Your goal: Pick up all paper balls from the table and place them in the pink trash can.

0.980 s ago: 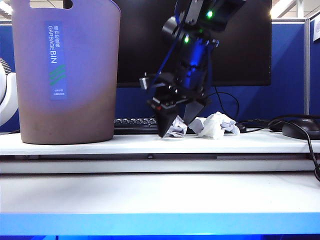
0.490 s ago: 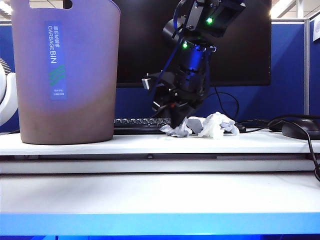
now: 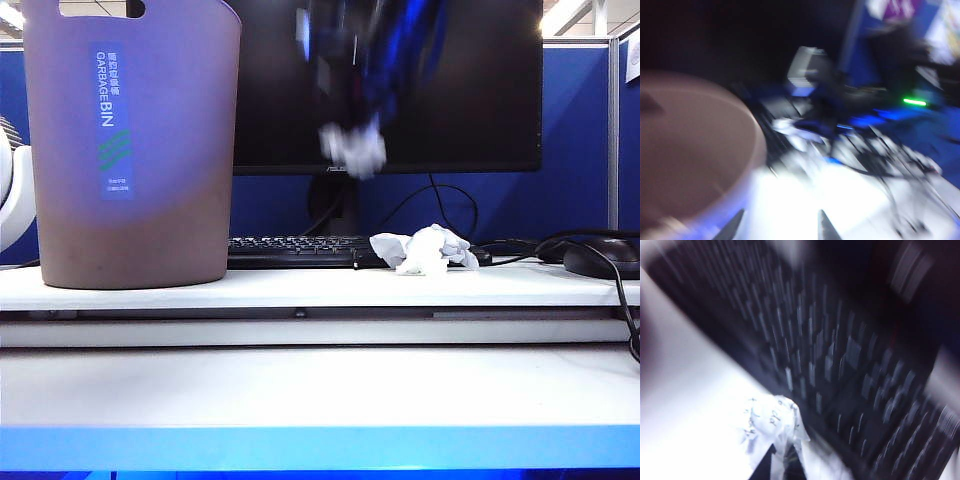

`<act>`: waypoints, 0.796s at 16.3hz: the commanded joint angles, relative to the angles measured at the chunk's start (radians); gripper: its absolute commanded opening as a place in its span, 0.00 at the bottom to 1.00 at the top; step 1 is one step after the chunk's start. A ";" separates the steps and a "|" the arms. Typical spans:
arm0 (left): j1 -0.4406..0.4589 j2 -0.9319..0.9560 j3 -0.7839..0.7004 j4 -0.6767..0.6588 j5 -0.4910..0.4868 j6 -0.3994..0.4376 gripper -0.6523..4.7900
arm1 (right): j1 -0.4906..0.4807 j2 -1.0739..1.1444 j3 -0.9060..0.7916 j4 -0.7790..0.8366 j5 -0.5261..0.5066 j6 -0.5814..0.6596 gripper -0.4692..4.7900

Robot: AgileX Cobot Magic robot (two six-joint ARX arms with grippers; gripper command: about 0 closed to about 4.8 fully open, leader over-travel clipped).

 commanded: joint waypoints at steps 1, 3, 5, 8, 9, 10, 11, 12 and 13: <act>0.001 -0.009 0.064 0.019 -0.146 0.053 0.46 | 0.031 -0.079 0.098 0.060 -0.176 -0.002 0.08; 0.001 -0.018 0.075 0.017 -0.247 0.062 0.46 | 0.060 -0.076 0.187 0.106 -0.313 0.011 0.08; 0.001 -0.037 0.075 -0.002 -0.335 0.077 0.46 | 0.122 -0.062 0.241 0.192 -0.324 0.013 0.08; 0.001 -0.085 0.076 -0.011 -0.414 0.102 0.46 | 0.193 -0.013 0.243 0.283 -0.354 0.010 0.08; 0.001 -0.104 0.076 -0.010 -0.414 0.101 0.46 | 0.210 0.014 0.243 0.308 -0.352 0.010 0.08; 0.001 -0.125 0.076 -0.014 -0.414 0.101 0.46 | 0.220 0.037 0.243 0.327 -0.347 0.010 0.10; 0.001 -0.140 0.076 -0.025 -0.407 0.101 0.46 | 0.227 0.045 0.243 0.333 -0.330 0.014 0.28; 0.001 -0.151 0.076 -0.043 -0.377 0.101 0.46 | 0.228 0.046 0.243 0.336 -0.314 0.031 0.82; 0.001 -0.156 0.075 -0.055 -0.342 0.101 0.46 | 0.228 0.046 0.243 0.334 -0.303 0.032 1.00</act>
